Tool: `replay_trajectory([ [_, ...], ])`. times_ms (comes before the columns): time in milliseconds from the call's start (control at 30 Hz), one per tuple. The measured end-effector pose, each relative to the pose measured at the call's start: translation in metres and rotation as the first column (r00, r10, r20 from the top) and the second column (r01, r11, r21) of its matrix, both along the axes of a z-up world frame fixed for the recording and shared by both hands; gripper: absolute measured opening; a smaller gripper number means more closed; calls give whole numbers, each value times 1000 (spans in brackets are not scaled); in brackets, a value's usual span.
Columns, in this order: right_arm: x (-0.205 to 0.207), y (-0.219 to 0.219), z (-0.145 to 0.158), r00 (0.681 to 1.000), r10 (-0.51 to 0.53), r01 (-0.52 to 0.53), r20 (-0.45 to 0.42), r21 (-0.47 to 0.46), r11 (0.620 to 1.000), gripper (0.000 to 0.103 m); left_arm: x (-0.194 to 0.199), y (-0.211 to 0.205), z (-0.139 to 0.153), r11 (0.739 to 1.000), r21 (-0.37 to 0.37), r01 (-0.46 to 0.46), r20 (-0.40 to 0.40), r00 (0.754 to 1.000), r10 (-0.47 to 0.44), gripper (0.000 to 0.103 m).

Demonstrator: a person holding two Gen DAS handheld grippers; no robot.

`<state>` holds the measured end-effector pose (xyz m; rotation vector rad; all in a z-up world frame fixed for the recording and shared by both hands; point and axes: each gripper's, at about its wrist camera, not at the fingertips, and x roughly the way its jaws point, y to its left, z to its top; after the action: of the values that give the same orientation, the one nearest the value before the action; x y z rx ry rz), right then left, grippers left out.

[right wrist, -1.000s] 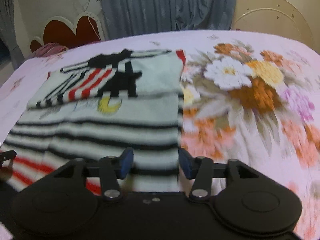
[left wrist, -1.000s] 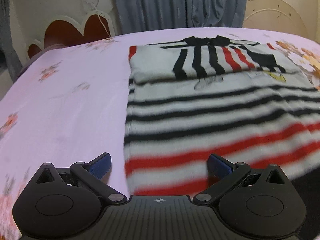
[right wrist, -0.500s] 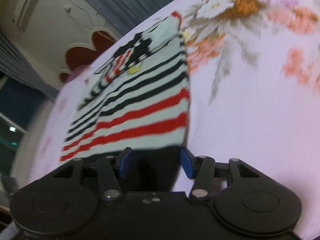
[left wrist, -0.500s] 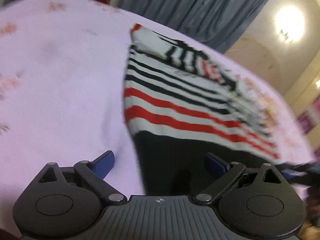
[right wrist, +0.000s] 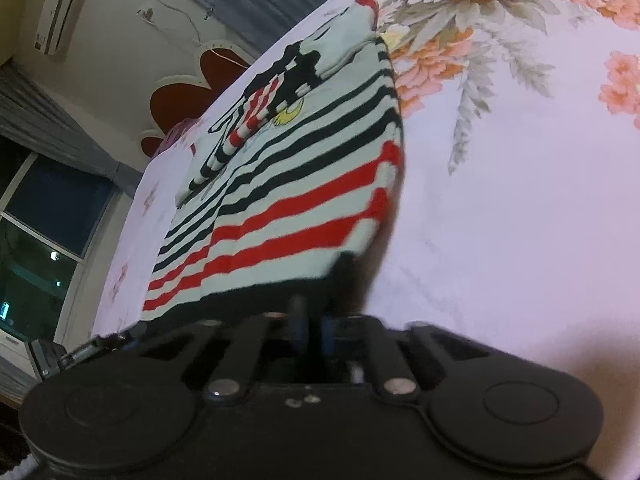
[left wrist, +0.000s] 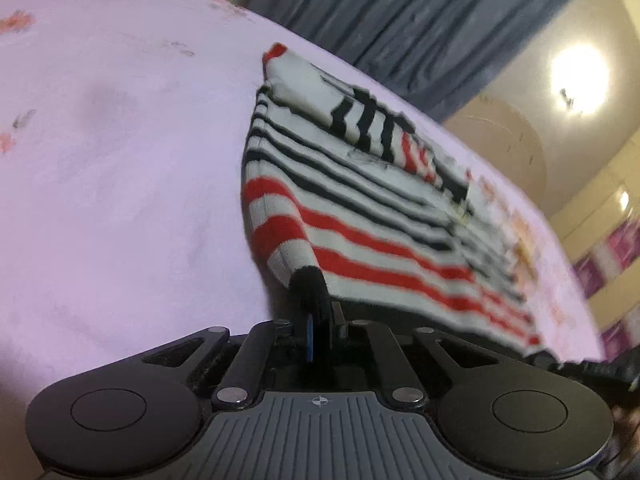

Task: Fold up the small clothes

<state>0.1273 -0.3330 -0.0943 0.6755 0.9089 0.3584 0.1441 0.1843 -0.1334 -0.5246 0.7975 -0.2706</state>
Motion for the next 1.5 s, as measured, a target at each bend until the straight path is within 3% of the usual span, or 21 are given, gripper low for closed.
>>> replay_trajectory([
  [200, 35, 2, 44, 990, 2, 1, 139, -20, 1000, 5, 38, -3, 41, 998, -63, 4, 144, 990, 5, 6],
  [333, 97, 1, 73, 974, -50, 63, 220, -52, 997, 5, 110, 3, 64, 996, -87, -13, 186, 982, 30, 6],
  [467, 174, -8, 87, 965, -130, 142, 230, -37, 989, 5, 193, 6, 70, 994, -106, -16, 192, 981, 37, 6],
  [600, 249, -4, 78, 969, -135, 157, 206, -96, 983, 5, 277, -1, 58, 998, -55, -11, 125, 992, 18, 6],
  [733, 316, -7, 50, 981, -173, 181, 90, -93, 979, 5, 345, -8, 27, 1000, 1, -23, -32, 999, 23, 6],
  [767, 332, -7, 40, 981, -188, 193, 52, -104, 976, 5, 360, -8, 20, 1000, -6, -28, -87, 996, 27, 6],
  [833, 352, -9, 25, 977, -215, 215, 16, -87, 973, 11, 371, -7, 20, 998, -48, -41, -84, 996, 36, 7],
  [867, 358, -11, 20, 971, -239, 240, 25, -78, 968, 21, 371, -7, 22, 998, -59, -36, -62, 998, 32, 12],
  [900, 360, -12, 21, 962, -267, 270, 47, -84, 959, 39, 371, -8, 24, 997, -70, -31, -34, 999, 28, 25],
  [933, 359, -14, 23, 953, -292, 299, 76, -99, 949, 47, 371, -8, 25, 996, -87, -28, -7, 1000, 27, 47],
  [967, 356, -16, 25, 944, -310, 321, 112, -111, 940, 56, 369, -7, 24, 995, -87, -39, 20, 999, 41, 63],
  [1000, 353, -19, 27, 940, -314, 329, 133, -109, 938, 55, 366, -5, 25, 996, -51, -79, 45, 996, 81, 88],
  [1033, 349, -23, 28, 937, -316, 332, 147, -104, 937, 54, 361, -3, 27, 993, -15, -120, 71, 990, 120, 91],
  [1100, 334, -29, 33, 938, -296, 321, 182, -130, 938, 48, 352, 7, 27, 994, -27, -106, 108, 988, 108, 90],
  [1167, 320, -28, 38, 948, -235, 280, 215, -212, 936, 46, 346, 7, 31, 996, 63, -61, 126, 991, 53, 85],
  [1233, 309, -20, 40, 967, -122, 197, 225, -346, 917, 44, 340, -4, 36, 973, 231, 21, 143, 988, -55, 72],
  [1333, 300, 1, 37, 977, 79, 37, 201, -514, 857, 44, 335, -26, 37, 907, 389, 162, 149, 960, -236, 69],
  [1367, 302, 13, 34, 972, 146, -14, 186, -573, 820, 42, 339, -32, 36, 886, 420, 197, 136, 951, -276, 69],
  [1433, 313, 39, 27, 954, 263, -87, 147, -700, 708, 42, 353, -50, 30, 843, 458, 282, 92, 928, -360, 69],
  [1467, 323, 51, 22, 949, 291, -107, 122, -745, 659, 42, 362, -59, 31, 820, 497, 282, 87, 925, -370, 69],
  [1500, 331, 57, 21, 948, 293, -102, 124, -754, 648, 42, 371, -68, 29, 795, 544, 267, 83, 926, -368, 69],
])
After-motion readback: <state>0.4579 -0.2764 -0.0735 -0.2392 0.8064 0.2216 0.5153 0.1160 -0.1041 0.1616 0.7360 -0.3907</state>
